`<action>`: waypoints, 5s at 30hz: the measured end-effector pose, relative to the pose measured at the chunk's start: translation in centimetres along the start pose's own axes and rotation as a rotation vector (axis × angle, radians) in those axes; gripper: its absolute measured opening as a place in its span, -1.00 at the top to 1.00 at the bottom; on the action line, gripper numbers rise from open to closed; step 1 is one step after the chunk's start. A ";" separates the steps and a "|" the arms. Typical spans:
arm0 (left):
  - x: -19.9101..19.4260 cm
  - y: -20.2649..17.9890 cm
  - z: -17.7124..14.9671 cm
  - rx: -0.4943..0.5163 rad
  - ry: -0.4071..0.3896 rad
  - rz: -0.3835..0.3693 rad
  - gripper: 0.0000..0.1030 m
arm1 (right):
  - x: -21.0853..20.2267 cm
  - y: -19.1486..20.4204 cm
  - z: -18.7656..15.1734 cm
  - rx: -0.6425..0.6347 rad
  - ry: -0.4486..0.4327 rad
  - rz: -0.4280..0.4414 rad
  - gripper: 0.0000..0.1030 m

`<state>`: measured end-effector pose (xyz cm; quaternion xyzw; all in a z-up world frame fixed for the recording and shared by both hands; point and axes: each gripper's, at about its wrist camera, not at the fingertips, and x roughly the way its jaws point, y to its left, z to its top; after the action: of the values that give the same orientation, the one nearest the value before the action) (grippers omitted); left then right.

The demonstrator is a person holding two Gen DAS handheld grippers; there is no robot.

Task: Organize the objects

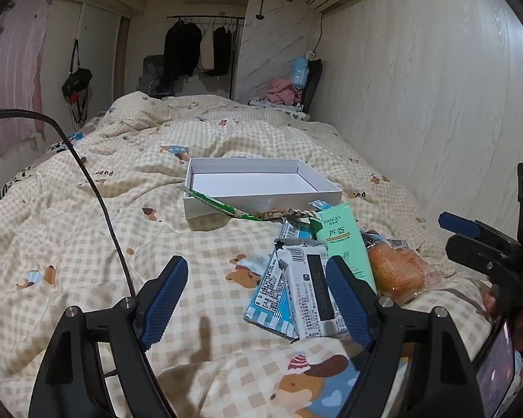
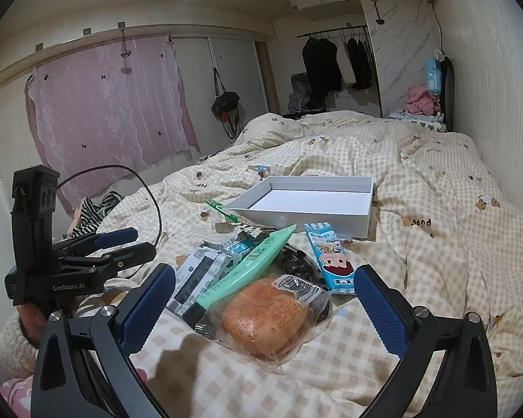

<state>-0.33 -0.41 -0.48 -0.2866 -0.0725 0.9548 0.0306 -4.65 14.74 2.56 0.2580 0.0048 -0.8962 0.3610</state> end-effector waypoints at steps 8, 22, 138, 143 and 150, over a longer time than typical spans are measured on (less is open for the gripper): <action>0.2 0.2 -0.2 -0.007 0.007 -0.005 -0.63 | 0.1 0.0 -0.2 0.003 0.006 0.003 -1.00; 0.4 0.1 -0.3 -0.013 0.013 -0.002 -0.64 | 0.1 0.0 -0.2 0.004 0.008 0.003 -1.00; 8.9 -0.8 7.6 -0.030 0.564 0.003 0.44 | 0.5 -1.0 -0.1 0.066 0.045 0.030 -1.00; 9.5 -2.1 7.3 0.070 0.580 0.138 -0.18 | 0.4 -1.0 -0.1 0.066 0.044 0.031 -1.00; 11.0 -3.6 5.6 0.139 0.654 0.146 -0.29 | 0.4 -0.9 -0.1 0.066 0.043 0.030 -1.00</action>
<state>-12.54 3.58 -1.33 -0.5794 0.0273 0.8146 0.0033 -5.42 15.17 2.08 0.2892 -0.0209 -0.8845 0.3655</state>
